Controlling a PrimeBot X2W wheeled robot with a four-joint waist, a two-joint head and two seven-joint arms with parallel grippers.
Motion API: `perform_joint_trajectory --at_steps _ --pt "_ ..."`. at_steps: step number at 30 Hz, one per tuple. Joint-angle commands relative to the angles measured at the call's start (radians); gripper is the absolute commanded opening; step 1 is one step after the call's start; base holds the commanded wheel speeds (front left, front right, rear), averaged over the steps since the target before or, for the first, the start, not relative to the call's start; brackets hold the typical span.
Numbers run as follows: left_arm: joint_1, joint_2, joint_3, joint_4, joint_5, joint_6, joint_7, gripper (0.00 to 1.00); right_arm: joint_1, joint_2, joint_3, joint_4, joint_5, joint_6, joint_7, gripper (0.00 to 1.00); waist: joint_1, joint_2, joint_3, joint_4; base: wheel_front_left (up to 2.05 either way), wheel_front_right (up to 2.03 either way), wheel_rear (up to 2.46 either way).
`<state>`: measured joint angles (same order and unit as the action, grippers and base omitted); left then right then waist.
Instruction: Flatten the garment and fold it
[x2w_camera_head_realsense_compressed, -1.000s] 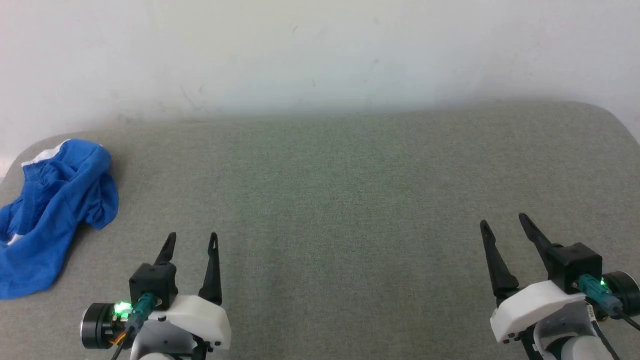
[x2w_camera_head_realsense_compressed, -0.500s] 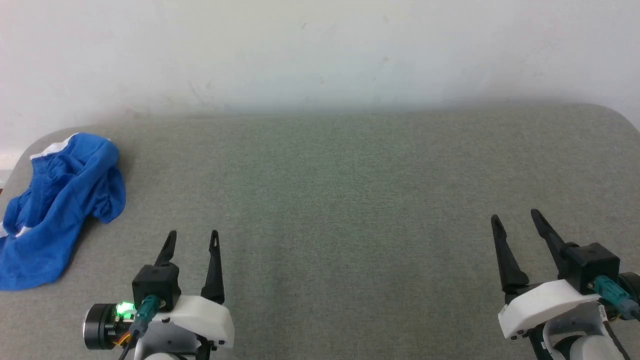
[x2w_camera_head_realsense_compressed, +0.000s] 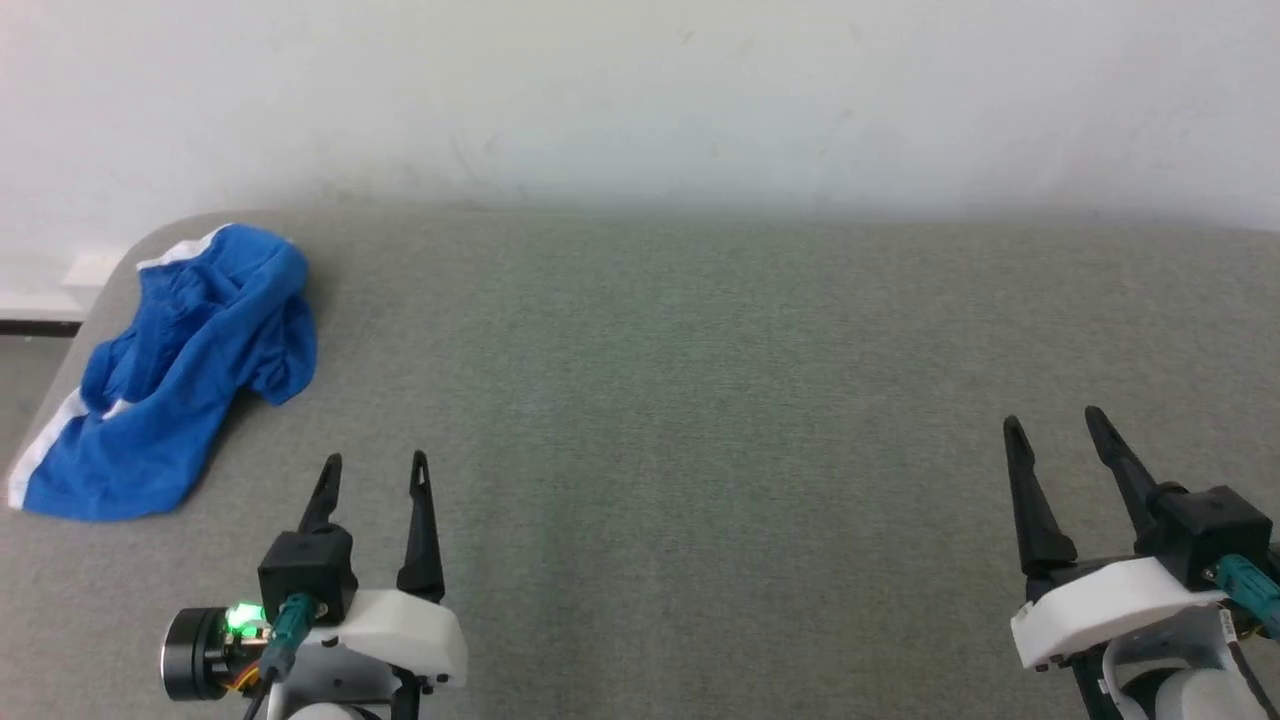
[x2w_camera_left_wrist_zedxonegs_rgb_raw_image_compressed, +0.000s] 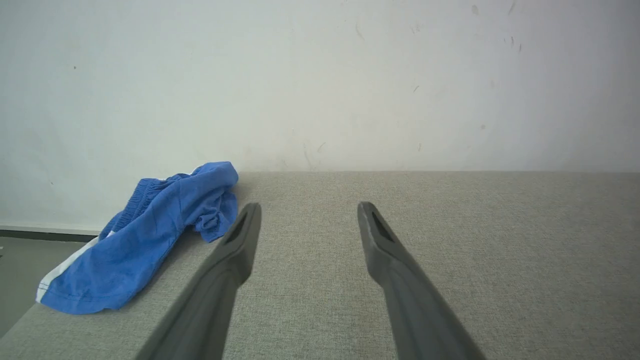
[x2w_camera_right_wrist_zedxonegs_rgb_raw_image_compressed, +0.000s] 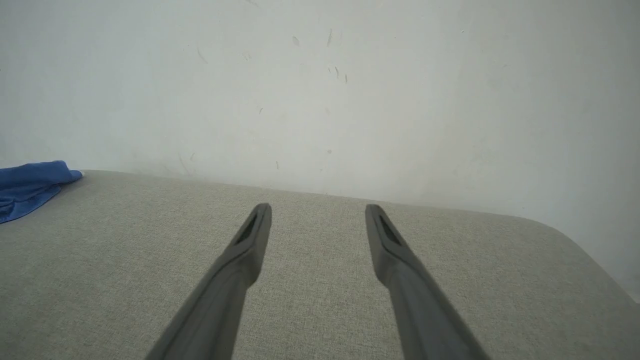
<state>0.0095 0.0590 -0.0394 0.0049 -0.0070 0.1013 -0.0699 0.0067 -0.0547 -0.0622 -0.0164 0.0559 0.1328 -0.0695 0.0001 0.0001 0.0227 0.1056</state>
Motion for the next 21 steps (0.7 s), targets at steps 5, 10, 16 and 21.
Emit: perform_joint_trajectory --at_steps 5,10,16,21 --pt "-0.016 0.004 -0.003 -0.008 -0.006 0.023 -0.018 1.0 0.004 0.002 -0.011 -0.012 0.014 -0.001 -0.019 1.0 0.0 -0.0001 0.009 0.067 0.0 0.0 0.0" --pt "-0.018 0.003 -0.001 -0.011 -0.008 0.037 -0.029 1.0 0.008 0.002 -0.021 -0.016 0.02 -0.001 -0.029 1.0 0.0 -0.0001 0.014 0.113 0.0 0.0 0.0" --pt "-0.021 0.002 0.003 -0.011 -0.008 0.052 -0.041 1.0 0.009 0.002 -0.029 -0.021 0.026 -0.001 -0.042 1.0 0.0 -0.0001 0.02 0.167 0.0 0.0 0.0" --pt "-0.021 0.0 0.01 -0.01 -0.012 0.068 -0.052 1.0 0.008 0.002 -0.034 -0.027 0.029 -0.001 -0.052 1.0 0.0 -0.0001 0.028 0.205 0.0 0.0 0.0"
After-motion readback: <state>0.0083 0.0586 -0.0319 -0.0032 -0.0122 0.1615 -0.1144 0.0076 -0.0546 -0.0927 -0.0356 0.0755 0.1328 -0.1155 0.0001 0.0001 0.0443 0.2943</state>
